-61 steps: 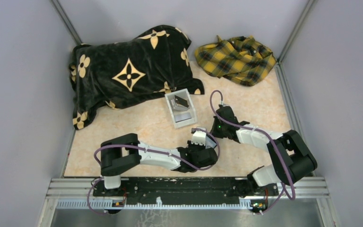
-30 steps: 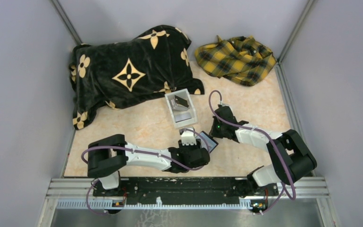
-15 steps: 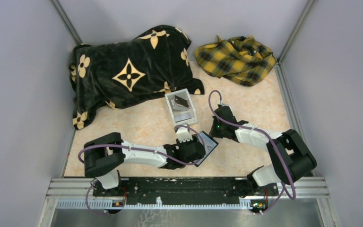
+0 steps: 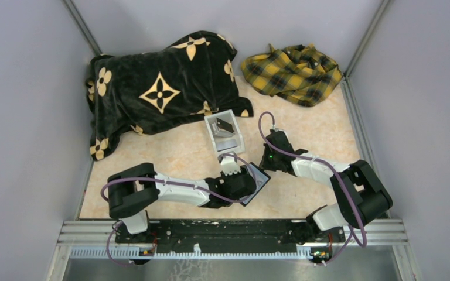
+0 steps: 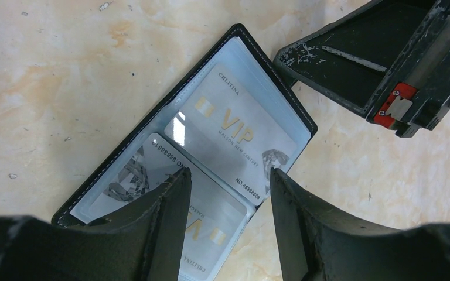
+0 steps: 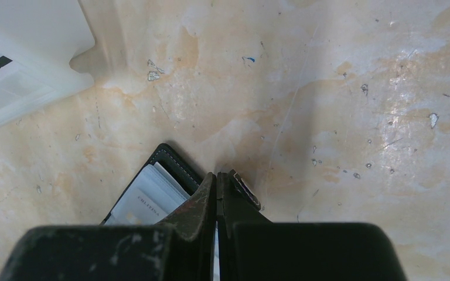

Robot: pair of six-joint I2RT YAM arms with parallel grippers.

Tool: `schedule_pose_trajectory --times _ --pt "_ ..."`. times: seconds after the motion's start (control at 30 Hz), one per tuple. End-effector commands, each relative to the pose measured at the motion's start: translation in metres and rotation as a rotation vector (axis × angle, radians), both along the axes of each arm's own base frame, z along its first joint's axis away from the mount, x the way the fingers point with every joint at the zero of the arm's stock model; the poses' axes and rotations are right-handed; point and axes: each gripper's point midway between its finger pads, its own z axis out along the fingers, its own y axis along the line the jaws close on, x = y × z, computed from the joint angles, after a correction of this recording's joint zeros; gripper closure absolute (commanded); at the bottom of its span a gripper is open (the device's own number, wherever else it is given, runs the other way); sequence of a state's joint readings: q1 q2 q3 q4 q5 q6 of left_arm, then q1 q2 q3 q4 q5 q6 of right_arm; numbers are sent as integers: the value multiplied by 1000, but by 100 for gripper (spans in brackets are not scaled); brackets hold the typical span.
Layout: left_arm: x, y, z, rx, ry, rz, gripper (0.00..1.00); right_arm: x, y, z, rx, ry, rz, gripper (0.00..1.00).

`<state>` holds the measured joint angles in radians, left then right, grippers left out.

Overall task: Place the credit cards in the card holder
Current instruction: Insert the credit card into the card holder.

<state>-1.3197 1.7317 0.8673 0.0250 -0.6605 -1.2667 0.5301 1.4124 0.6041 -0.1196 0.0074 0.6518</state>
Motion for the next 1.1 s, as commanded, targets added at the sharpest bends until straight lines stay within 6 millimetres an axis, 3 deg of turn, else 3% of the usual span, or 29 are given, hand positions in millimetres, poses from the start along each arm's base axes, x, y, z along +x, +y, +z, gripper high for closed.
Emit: schedule_pose_trajectory --times 0.0,0.4,1.07 --pt "-1 -2 -11 8 30 3 41 -31 -1 -26 -39 124 42 100" --pt "4 -6 -17 9 32 13 40 -32 0 -27 -36 126 42 100" --pt "13 -15 0 -22 -8 16 40 -34 -1 -28 -38 130 42 100"
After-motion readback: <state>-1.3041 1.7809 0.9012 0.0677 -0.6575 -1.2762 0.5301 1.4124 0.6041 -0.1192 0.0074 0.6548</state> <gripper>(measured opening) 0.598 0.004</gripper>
